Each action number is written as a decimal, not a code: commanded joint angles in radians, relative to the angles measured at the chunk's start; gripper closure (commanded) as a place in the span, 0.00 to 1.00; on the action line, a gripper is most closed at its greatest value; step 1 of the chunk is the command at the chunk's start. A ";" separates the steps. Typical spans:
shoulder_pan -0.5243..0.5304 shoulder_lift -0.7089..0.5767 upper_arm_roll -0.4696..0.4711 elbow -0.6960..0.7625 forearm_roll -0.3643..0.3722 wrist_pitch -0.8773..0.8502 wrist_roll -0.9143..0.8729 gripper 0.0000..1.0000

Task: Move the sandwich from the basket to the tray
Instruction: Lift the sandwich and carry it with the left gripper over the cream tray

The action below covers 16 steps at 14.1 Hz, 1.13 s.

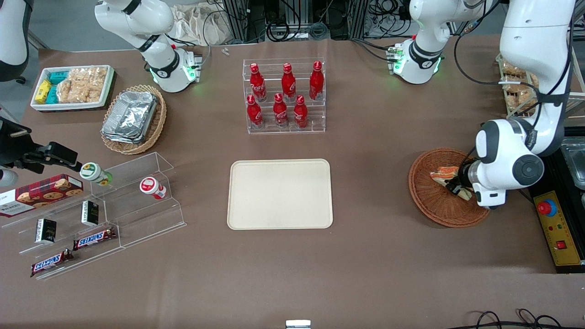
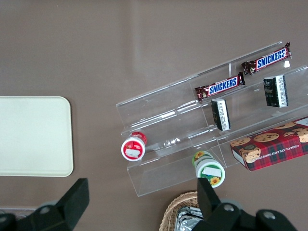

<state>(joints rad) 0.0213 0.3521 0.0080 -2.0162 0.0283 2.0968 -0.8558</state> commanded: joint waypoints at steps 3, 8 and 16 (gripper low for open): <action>-0.007 -0.139 -0.106 0.179 0.004 -0.344 0.029 1.00; -0.006 -0.133 -0.373 0.326 -0.013 -0.488 0.057 1.00; -0.193 0.004 -0.507 0.326 0.007 -0.169 0.056 1.00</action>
<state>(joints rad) -0.1291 0.3034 -0.5013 -1.7160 -0.0010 1.8760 -0.8141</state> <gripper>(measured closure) 0.806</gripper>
